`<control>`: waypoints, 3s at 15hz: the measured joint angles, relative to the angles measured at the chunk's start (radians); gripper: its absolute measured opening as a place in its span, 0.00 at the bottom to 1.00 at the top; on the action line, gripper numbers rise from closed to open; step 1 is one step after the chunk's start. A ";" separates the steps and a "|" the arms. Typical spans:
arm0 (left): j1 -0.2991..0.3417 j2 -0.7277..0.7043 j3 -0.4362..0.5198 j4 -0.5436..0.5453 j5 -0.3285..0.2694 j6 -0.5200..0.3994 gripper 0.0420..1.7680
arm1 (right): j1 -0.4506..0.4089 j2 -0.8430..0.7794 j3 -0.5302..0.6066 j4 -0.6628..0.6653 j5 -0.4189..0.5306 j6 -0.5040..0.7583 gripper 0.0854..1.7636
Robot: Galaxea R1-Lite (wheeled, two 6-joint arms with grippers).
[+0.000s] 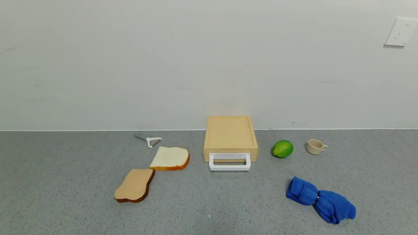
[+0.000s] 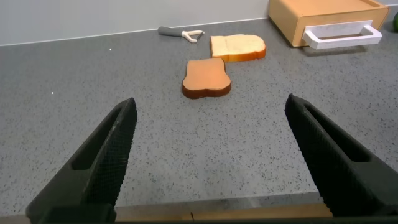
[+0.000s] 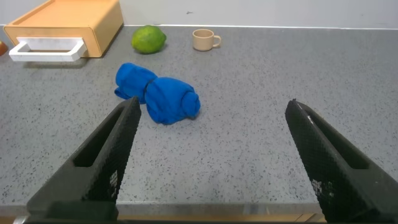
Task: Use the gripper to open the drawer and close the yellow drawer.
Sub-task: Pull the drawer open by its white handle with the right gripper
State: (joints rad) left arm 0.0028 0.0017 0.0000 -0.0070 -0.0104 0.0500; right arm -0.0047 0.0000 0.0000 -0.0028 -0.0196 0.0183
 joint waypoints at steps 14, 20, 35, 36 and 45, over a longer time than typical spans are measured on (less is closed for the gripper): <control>0.000 0.000 0.000 0.000 0.000 0.000 0.97 | 0.005 0.096 -0.227 0.162 0.024 -0.004 0.97; 0.000 0.000 0.000 0.000 0.000 0.000 0.97 | 0.102 0.522 -0.541 0.185 0.071 -0.006 0.97; 0.000 0.000 0.000 0.000 0.000 0.000 0.97 | 0.347 1.610 -1.422 0.481 0.143 -0.032 0.97; 0.000 0.000 0.000 0.000 0.000 0.000 0.97 | 0.366 1.656 -1.447 0.484 0.143 -0.032 0.97; 0.000 0.000 0.000 0.000 0.000 0.000 0.97 | 0.466 1.921 -1.608 0.477 0.145 -0.018 0.97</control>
State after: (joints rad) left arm 0.0028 0.0017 0.0000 -0.0070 -0.0104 0.0504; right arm 0.4617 1.9215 -1.6083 0.4743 0.1251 0.0004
